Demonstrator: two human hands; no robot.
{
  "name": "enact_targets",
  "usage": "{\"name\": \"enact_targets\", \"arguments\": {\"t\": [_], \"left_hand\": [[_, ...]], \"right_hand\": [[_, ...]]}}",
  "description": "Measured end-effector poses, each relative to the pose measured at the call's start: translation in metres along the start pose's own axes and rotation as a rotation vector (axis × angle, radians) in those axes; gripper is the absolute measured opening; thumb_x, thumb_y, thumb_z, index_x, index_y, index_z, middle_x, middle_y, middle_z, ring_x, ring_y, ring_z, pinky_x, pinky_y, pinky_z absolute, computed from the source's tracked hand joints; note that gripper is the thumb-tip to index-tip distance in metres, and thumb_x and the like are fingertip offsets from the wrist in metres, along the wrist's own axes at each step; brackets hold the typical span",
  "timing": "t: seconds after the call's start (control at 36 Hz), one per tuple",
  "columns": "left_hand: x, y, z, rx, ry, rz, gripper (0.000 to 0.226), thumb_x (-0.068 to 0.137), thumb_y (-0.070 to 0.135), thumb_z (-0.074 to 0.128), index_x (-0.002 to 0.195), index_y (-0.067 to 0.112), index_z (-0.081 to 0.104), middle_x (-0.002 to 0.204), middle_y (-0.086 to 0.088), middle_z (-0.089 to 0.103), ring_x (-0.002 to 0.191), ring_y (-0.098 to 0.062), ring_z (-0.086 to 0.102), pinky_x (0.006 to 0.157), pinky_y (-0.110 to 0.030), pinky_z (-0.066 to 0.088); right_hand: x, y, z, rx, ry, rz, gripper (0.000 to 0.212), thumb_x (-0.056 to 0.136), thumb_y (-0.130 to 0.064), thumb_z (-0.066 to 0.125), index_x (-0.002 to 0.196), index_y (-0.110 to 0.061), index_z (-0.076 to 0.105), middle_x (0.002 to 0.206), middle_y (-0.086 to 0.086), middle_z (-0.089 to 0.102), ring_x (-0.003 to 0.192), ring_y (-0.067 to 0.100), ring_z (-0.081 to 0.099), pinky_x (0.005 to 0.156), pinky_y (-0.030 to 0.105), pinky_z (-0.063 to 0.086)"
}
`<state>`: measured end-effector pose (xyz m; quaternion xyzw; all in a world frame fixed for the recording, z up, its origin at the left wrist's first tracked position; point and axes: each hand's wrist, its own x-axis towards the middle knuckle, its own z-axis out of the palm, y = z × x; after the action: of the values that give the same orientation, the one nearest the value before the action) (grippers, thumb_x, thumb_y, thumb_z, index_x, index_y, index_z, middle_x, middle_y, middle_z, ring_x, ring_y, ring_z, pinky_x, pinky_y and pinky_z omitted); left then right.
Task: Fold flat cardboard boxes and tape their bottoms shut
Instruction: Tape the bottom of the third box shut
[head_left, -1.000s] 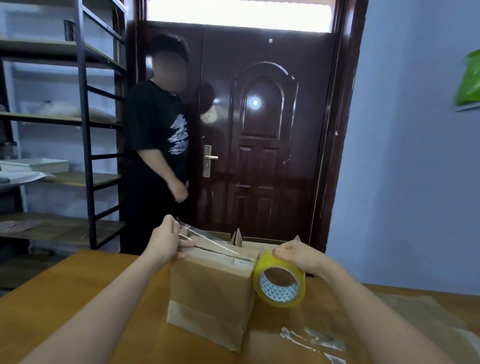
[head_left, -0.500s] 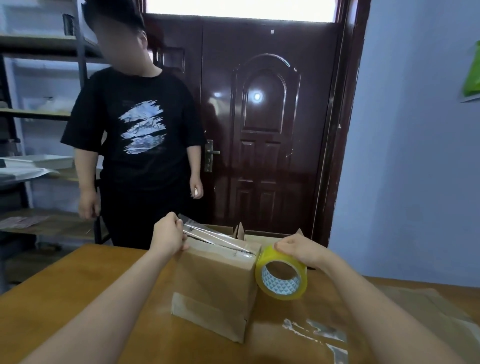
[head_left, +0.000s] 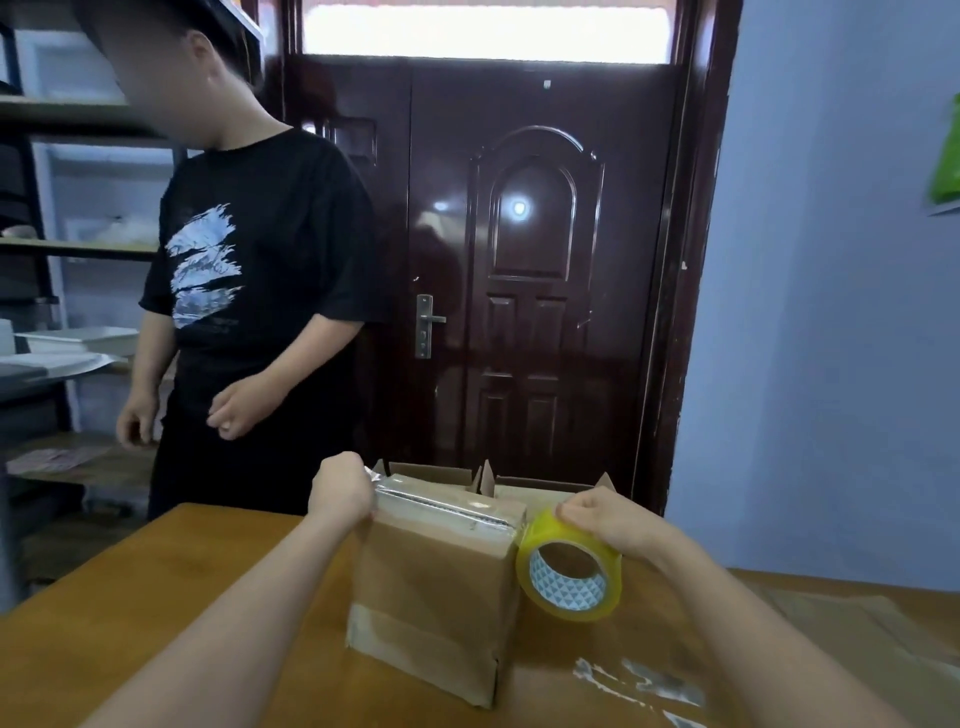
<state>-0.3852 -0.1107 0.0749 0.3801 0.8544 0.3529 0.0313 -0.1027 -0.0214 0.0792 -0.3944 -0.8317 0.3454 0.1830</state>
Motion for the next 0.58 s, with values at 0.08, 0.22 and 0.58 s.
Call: {"name": "enact_targets", "arguments": {"t": [0.08, 0.22, 0.58], "left_hand": [[0.002, 0.003, -0.001, 0.052, -0.018, -0.029, 0.023, 0.094, 0.012, 0.051, 0.071, 0.007, 0.049, 0.080, -0.009, 0.057, 0.074, -0.026, 0.056, 0.058, -0.032, 0.042], [0.012, 0.001, -0.005, 0.061, -0.143, -0.094, 0.015, 0.090, 0.021, 0.054, 0.082, 0.009, 0.057, 0.093, -0.010, 0.063, 0.082, -0.027, 0.062, 0.067, -0.033, 0.051], [-0.002, -0.017, -0.004, -0.623, -0.525, -0.465, 0.020, 0.091, 0.026, 0.059, 0.080, 0.010, 0.058, 0.069, -0.004, 0.053, 0.059, -0.016, 0.047, 0.053, -0.027, 0.039]], "right_hand": [[0.002, 0.002, 0.002, 0.011, -0.009, -0.001, 0.037, 0.096, -0.030, 0.048, 0.060, -0.020, 0.047, 0.056, -0.007, 0.045, 0.049, 0.004, 0.044, 0.059, 0.020, 0.040], [0.001, 0.004, 0.004, 0.005, 0.010, -0.002, 0.039, 0.097, -0.030, 0.047, 0.059, -0.020, 0.047, 0.056, -0.008, 0.047, 0.050, 0.003, 0.046, 0.055, 0.016, 0.040], [-0.005, 0.016, 0.009, 0.115, 0.041, -0.023, 0.040, 0.099, -0.022, 0.045, 0.059, -0.016, 0.046, 0.057, -0.004, 0.045, 0.050, 0.005, 0.043, 0.052, 0.015, 0.038]]}}
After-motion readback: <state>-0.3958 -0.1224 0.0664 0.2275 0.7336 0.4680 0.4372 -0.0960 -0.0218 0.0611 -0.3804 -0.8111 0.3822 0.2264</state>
